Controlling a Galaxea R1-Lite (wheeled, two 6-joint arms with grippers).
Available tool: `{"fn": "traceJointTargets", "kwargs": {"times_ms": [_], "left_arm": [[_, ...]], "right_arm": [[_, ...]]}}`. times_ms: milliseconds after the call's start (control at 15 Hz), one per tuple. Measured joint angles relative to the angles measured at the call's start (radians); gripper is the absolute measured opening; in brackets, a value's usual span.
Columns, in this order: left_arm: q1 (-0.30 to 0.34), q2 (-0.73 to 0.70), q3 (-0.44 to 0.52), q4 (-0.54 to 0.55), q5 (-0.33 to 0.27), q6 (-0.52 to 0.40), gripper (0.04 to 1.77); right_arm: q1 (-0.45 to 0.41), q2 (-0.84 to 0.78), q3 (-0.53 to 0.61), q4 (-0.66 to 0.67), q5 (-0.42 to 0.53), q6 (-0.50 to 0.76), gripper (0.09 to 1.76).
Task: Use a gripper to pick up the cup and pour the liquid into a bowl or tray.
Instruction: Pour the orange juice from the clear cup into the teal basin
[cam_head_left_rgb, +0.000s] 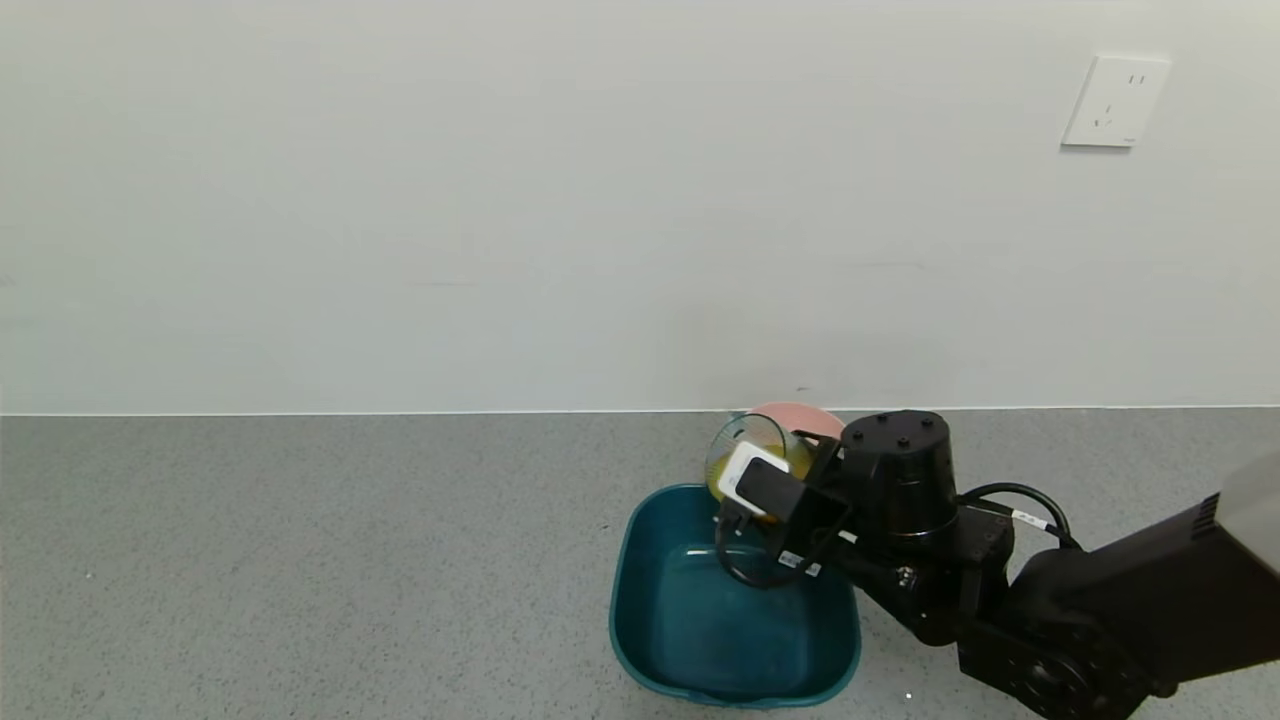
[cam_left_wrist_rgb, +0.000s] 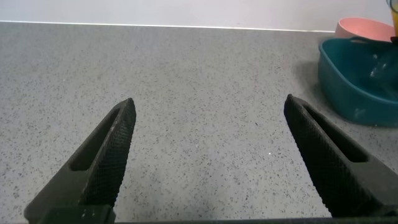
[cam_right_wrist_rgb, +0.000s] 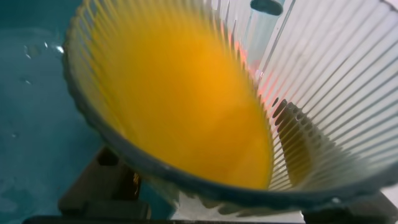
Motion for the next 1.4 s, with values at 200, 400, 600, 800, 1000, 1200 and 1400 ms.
{"fn": "traceJointTargets", "kwargs": {"times_ms": [200, 400, 600, 800, 1000, 1200, 1400], "left_arm": [[0.0, 0.0, 0.0, 0.0, 0.0, 0.0, 1.72], [0.0, 0.0, 0.0, 0.0, 0.0, 0.0, 1.72], [0.0, 0.0, 0.0, 0.0, 0.0, 0.0, 1.72], [0.0, 0.0, 0.0, 0.0, 0.0, 0.0, 1.72], [0.0, 0.0, 0.0, 0.0, 0.0, 0.0, 1.72], [0.0, 0.0, 0.0, 0.0, 0.0, 0.0, 1.72], [0.0, 0.0, 0.0, 0.0, 0.0, 0.0, 1.72]], "right_arm": [[0.003, 0.002, 0.0, 0.0, -0.022, -0.068, 1.36], [0.002, 0.004, -0.006, -0.001, -0.036, -0.114, 1.36], [0.003, 0.005, -0.008, -0.004, -0.044, -0.161, 1.36], [0.003, 0.006, -0.008, -0.011, -0.059, -0.209, 1.36], [0.003, 0.006, -0.006, -0.014, -0.059, -0.243, 1.36], [0.0, 0.004, -0.005, -0.024, -0.063, -0.28, 1.36], [-0.008, 0.001, -0.001, -0.045, -0.07, -0.333, 1.36]]}}
